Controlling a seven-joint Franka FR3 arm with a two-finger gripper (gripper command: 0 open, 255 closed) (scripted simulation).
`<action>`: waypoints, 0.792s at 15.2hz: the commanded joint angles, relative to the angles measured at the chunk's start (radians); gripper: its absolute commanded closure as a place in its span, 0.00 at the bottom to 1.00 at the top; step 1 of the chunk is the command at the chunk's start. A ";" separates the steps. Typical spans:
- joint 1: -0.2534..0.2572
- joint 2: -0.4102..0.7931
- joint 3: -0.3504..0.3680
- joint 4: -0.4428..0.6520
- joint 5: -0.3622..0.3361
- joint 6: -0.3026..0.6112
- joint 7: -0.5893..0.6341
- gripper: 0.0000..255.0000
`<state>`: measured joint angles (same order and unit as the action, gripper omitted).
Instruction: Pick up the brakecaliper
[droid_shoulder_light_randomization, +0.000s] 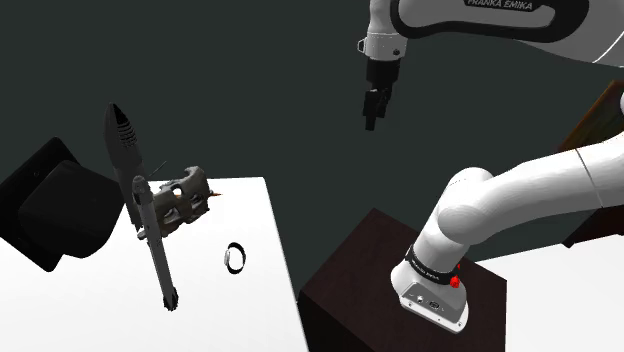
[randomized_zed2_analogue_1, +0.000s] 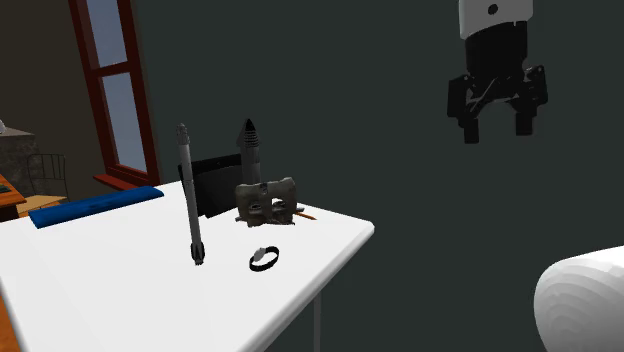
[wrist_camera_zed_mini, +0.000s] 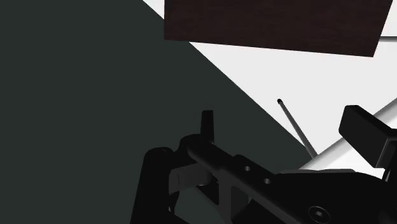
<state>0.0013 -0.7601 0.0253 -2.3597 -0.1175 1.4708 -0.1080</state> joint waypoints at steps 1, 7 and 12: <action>0.000 0.000 0.000 0.000 0.000 0.000 0.000 0.00; 0.060 0.186 0.031 0.066 0.018 0.135 -0.060 0.00; 0.105 0.340 0.063 0.143 0.028 0.224 -0.109 0.00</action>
<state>0.0957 -0.4611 0.0786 -2.2416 -0.0931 1.6753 -0.2100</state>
